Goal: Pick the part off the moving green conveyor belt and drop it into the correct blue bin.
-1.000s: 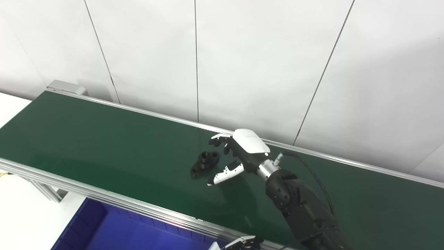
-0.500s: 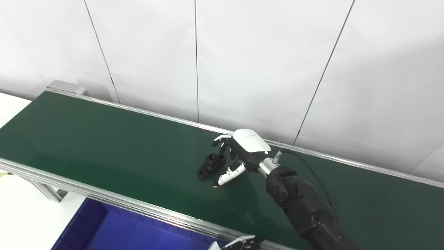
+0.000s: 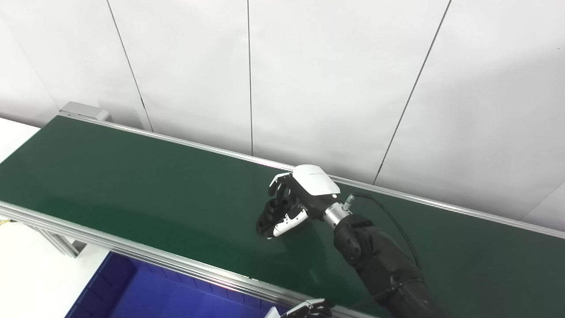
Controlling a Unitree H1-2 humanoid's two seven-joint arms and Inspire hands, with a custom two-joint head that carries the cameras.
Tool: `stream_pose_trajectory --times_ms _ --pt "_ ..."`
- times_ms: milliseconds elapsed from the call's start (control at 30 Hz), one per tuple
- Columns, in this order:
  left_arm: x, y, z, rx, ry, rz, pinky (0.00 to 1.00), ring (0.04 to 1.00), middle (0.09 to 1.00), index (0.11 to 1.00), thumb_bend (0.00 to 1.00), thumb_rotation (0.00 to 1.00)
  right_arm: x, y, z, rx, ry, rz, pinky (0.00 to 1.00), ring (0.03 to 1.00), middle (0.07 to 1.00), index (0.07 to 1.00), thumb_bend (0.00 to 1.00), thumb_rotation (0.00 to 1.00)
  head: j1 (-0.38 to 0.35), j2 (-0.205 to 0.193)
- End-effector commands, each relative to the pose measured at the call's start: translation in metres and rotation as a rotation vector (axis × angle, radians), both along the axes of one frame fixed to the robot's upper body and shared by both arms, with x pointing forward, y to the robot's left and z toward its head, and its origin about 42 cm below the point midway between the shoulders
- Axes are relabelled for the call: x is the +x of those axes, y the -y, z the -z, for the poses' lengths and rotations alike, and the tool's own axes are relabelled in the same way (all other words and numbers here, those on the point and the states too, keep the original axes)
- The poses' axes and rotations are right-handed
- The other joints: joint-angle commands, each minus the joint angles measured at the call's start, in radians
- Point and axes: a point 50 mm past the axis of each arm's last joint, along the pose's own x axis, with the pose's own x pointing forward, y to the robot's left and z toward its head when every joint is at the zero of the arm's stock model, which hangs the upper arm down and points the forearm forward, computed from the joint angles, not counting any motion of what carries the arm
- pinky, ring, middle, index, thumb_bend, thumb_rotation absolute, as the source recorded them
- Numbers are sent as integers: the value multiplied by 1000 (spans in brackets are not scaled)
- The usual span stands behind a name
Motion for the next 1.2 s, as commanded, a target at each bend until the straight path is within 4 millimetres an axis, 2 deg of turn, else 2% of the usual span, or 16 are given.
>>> stream_pose_trajectory --times_ms 0,67,233,267,300,333,367,433,533,600,767,1067,1167 --pt "-22 80 -30 -177 31 49 765 828 845 804 1000 945 7 -16 -32 25 140 -77 334 440 566 554 987 423 1 2" --pt "-23 80 -30 -179 29 50 766 828 845 805 1000 945 7 -14 -27 -11 159 -70 348 455 579 565 982 420 2 4" --pt "-23 80 -31 -182 29 50 764 825 843 802 1000 948 7 -9 -13 -80 145 -59 303 422 555 621 903 308 -2 9" --pt "-23 80 -31 -182 29 50 766 826 844 803 1000 948 7 -8 -11 -93 145 -60 301 412 536 619 841 220 -2 9" --pt "-24 79 -32 -183 27 51 767 827 845 803 1000 948 6 -7 -8 -112 143 -65 301 409 529 619 820 189 -3 10" --pt "-24 79 -32 -184 26 51 772 829 847 805 1000 948 6 -6 -6 -125 141 -68 290 388 472 559 621 62 -3 10" --pt "-24 79 -32 -185 24 52 774 829 847 806 1000 949 5 -5 -4 -128 146 -73 270 376 470 551 557 25 -4 12" --pt "-25 78 -32 -186 23 52 775 830 847 807 1000 949 4 -3 0 -130 155 -80 257 369 472 550 525 8 -5 13" --pt "-24 78 -33 -190 21 52 774 829 846 806 1000 949 3 2 8 -144 156 -83 245 400 499 502 517 0 -8 16" --pt "-24 77 -33 -193 21 54 779 834 849 809 1000 946 2 6 13 -158 161 -82 299 428 522 519 497 0 -8 16" --pt "-24 75 -34 -194 23 54 778 835 850 810 1000 939 1 15 19 -183 165 -78 300 433 531 527 493 0 -18 18" --pt "-23 73 -33 -186 25 54 777 828 843 809 1000 933 6 23 10 -189 168 -108 310 436 526 528 494 0 -29 23" --pt "-24 71 -33 -190 19 53 779 832 845 811 1000 931 9 26 3 -161 109 -114 324 439 523 519 496 0 -41 29"
